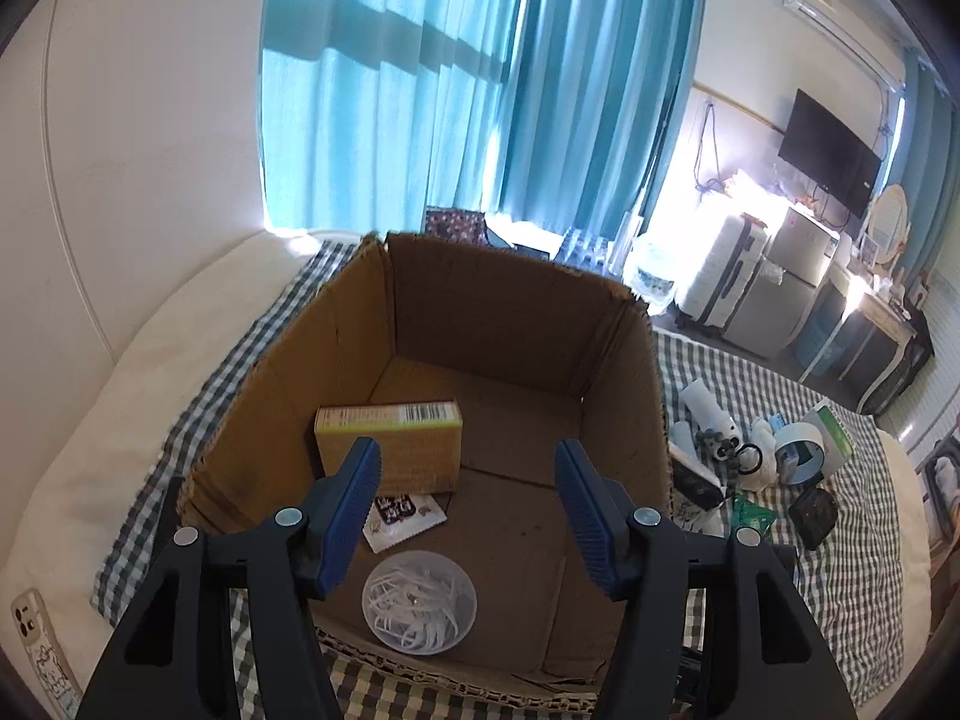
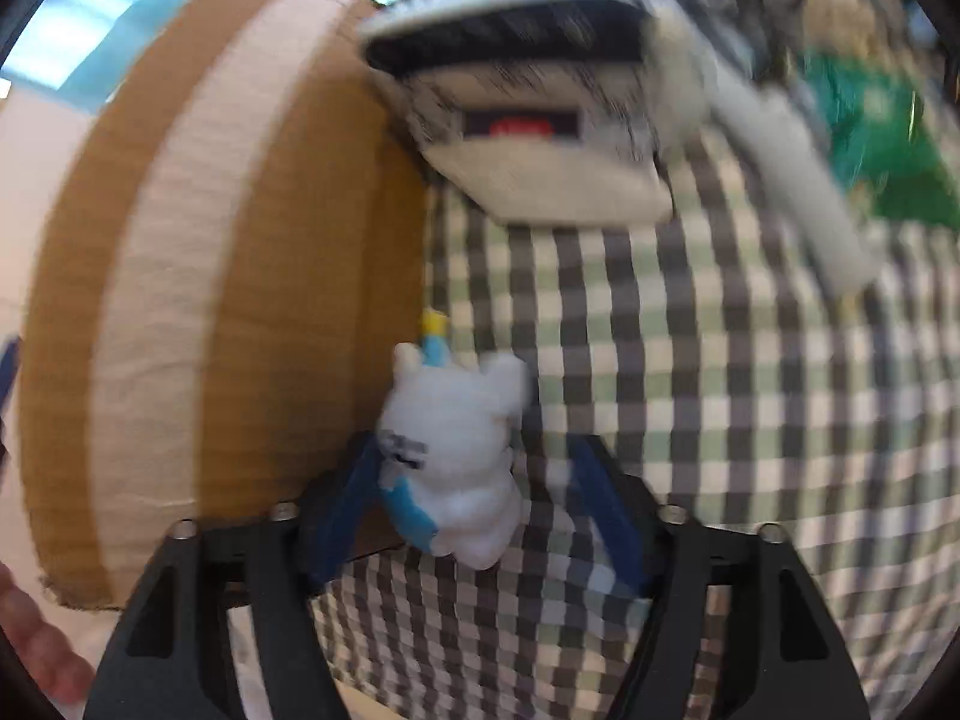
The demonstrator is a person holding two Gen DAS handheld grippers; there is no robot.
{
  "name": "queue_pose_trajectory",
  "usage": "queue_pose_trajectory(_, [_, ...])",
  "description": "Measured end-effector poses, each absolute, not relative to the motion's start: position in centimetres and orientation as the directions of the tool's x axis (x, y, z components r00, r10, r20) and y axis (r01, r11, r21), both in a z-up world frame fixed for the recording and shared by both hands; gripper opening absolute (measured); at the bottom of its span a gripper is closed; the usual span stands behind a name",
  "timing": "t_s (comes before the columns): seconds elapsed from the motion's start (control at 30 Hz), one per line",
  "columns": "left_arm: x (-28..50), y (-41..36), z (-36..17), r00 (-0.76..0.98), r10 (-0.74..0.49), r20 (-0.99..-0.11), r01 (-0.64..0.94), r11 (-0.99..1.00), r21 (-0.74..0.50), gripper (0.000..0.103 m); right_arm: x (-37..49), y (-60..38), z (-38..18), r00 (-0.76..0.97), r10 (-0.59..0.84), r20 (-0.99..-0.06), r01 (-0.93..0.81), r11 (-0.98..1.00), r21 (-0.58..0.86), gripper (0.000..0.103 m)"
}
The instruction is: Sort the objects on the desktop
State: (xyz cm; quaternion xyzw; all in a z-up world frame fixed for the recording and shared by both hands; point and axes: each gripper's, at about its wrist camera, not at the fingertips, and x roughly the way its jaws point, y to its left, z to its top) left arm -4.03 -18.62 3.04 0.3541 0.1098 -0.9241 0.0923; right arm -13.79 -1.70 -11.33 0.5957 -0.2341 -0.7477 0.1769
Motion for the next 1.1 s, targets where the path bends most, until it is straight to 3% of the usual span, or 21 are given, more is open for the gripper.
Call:
queue_pose_trajectory(0.03, [-3.9,-18.7,2.8,-0.727,-0.102,-0.68,0.26,-0.956,-0.135,0.07,-13.8,-1.7,-11.4,-0.229,-0.546,-0.806,-0.004,-0.828,0.561,0.074])
queue_pose_trajectory(0.07, [-3.8,-18.8,2.6,-0.718,-0.12,-0.686,0.279,-0.952,-0.125,0.084,-13.8,-1.8,-11.4,-0.229,-0.545,-0.807,0.003,-0.829,0.559,0.074])
queue_pose_trajectory(0.17, [-2.1,-19.0,2.7,-0.699,-0.212,-0.683,0.366,-0.926,-0.087,0.095,-13.9,-2.4,-11.2,-0.221,-0.528,-0.82,0.039,-0.845,0.534,0.072])
queue_pose_trajectory(0.2, [-1.5,-19.1,2.7,-0.704,-0.216,-0.676,0.373,-0.923,-0.093,0.097,-13.8,-2.6,-11.0,-0.226,-0.514,-0.828,0.058,-0.855,0.515,0.065])
queue_pose_trajectory(0.23, [-0.8,-19.3,2.5,-0.708,-0.208,-0.675,0.374,-0.921,-0.108,0.099,-13.6,-2.9,-10.8,-0.228,-0.506,-0.832,0.078,-0.861,0.503,0.042])
queue_pose_trajectory(0.43, [0.6,-20.5,1.6,-0.689,-0.191,-0.699,0.387,-0.913,-0.132,0.099,-11.4,-3.2,-7.3,-0.323,-0.451,-0.832,0.121,-0.892,0.436,0.042])
queue_pose_trajectory(0.63, [1.4,-20.7,2.1,-0.687,-0.212,-0.695,0.395,-0.912,-0.113,0.099,-9.7,-3.3,3.5,-0.512,-0.435,-0.741,0.236,-0.9,0.366,0.042])
queue_pose_trajectory(0.77, [1.6,-20.9,2.3,-0.681,-0.212,-0.7,0.394,-0.913,-0.106,0.099,-9.7,-7.2,8.0,-0.529,-0.486,-0.696,0.369,-0.87,0.327,0.043])
queue_pose_trajectory(0.83, [1.9,-21.1,2.4,-0.677,-0.213,-0.705,0.388,-0.916,-0.096,0.099,-9.7,-8.9,8.3,-0.548,-0.458,-0.7,0.384,-0.881,0.275,0.054])
queue_pose_trajectory(0.87, [2.1,-21.1,2.5,-0.676,-0.211,-0.706,0.38,-0.921,-0.089,0.099,-9.4,-9.2,8.5,-0.552,-0.445,-0.705,0.377,-0.888,0.264,0.072])
queue_pose_trajectory(0.9, [2.4,-21.1,2.6,-0.678,-0.207,-0.706,0.367,-0.927,-0.081,0.099,-9.4,-9.4,8.7,-0.556,-0.439,-0.706,0.366,-0.892,0.266,0.079])
queue_pose_trajectory(1.1, [3.1,-19.1,4.6,-0.716,-0.183,-0.674,0.299,-0.952,-0.059,0.1,-7.6,-5.9,11.4,-0.671,-0.412,-0.616,0.325,-0.911,0.255,0.084])
